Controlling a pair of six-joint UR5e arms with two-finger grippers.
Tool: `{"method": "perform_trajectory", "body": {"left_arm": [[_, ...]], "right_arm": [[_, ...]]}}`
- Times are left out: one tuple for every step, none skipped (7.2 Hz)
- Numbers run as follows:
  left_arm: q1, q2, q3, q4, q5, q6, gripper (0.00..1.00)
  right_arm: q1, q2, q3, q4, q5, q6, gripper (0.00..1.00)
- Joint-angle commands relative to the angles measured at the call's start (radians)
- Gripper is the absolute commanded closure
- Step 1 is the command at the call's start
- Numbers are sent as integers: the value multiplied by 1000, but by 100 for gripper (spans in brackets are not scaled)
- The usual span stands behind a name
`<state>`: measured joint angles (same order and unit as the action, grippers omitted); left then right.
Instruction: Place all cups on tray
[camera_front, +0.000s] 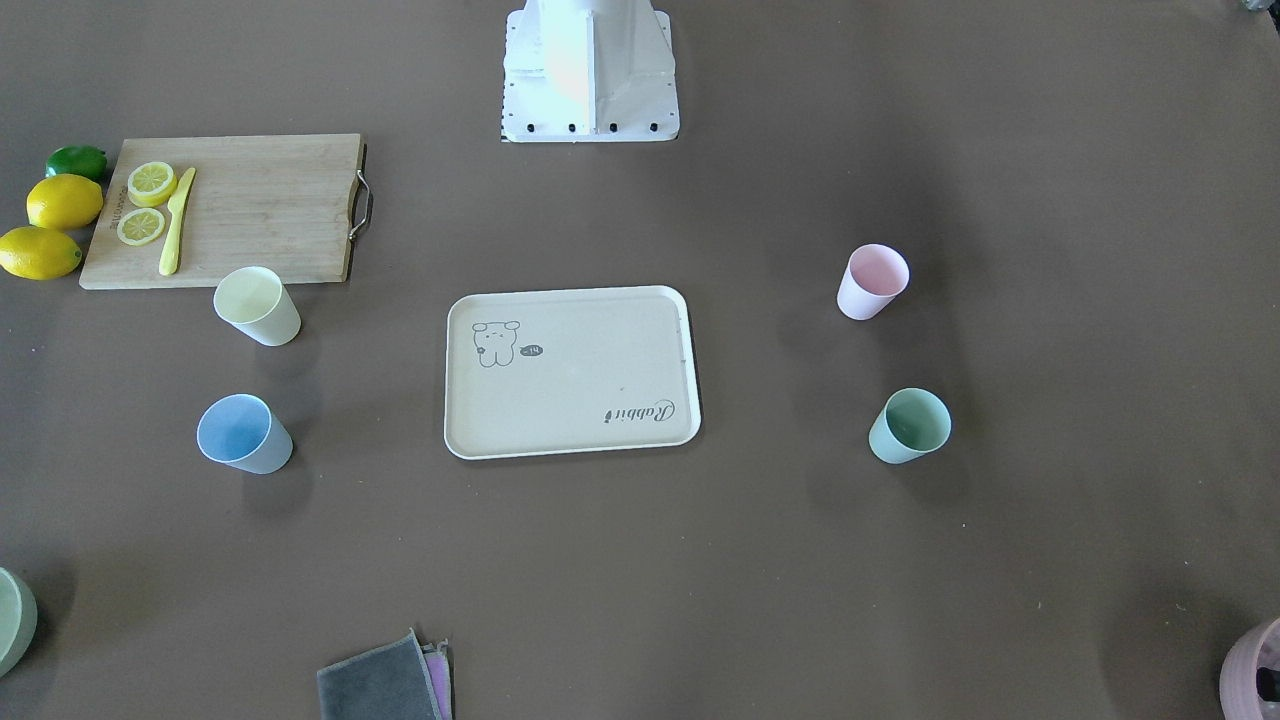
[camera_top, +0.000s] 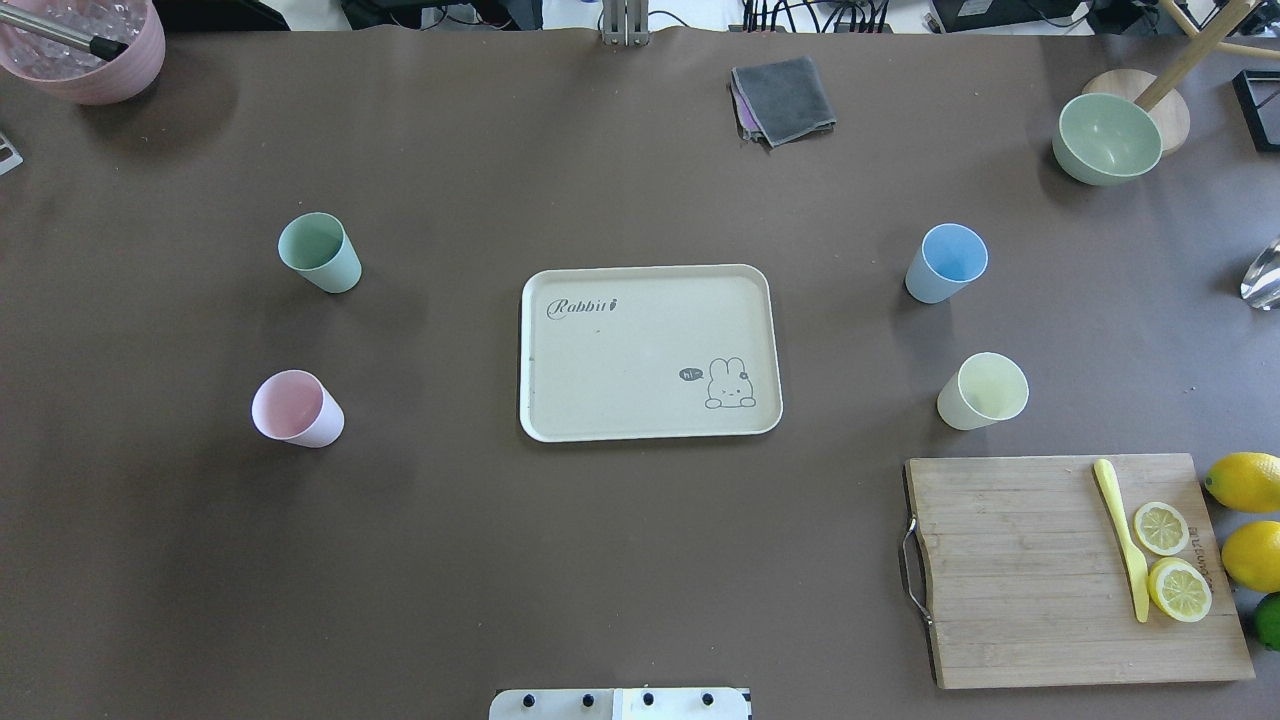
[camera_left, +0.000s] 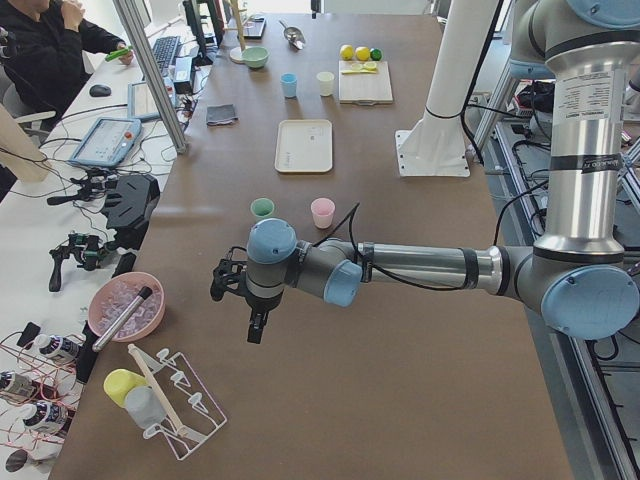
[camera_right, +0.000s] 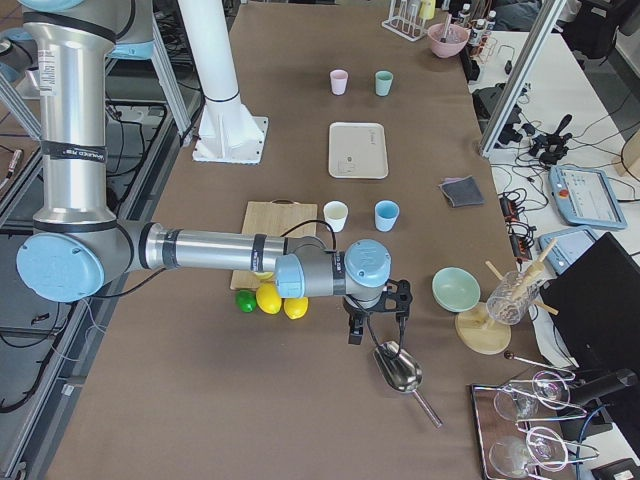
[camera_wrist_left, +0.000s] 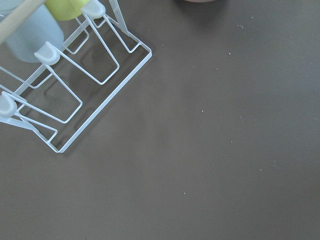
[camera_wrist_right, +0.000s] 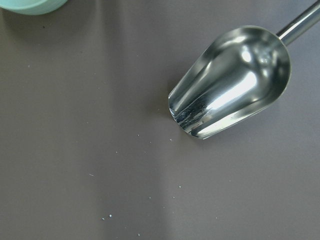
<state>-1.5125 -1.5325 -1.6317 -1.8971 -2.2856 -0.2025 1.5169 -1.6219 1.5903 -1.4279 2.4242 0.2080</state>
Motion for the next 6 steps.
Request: {"method": "perform_trajectory", "body": {"left_arm": [[0, 0, -2, 0, 0, 0, 2], [0, 0, -2, 1, 0, 0, 2], [0, 0, 0, 1, 0, 0, 2], [0, 2, -3, 0, 0, 0, 2], [0, 2, -4, 0, 0, 0, 2], [0, 2, -10, 0, -2, 0, 2]], "right_arm": [[5, 1, 29, -2, -10, 2, 0], [6, -3, 39, -5, -10, 2, 0], [9, 0, 40, -8, -10, 2, 0], [12, 2, 42, -12, -10, 4, 0], [12, 1, 42, -13, -11, 5, 0], [12, -1, 46, -11, -32, 5, 0]]}}
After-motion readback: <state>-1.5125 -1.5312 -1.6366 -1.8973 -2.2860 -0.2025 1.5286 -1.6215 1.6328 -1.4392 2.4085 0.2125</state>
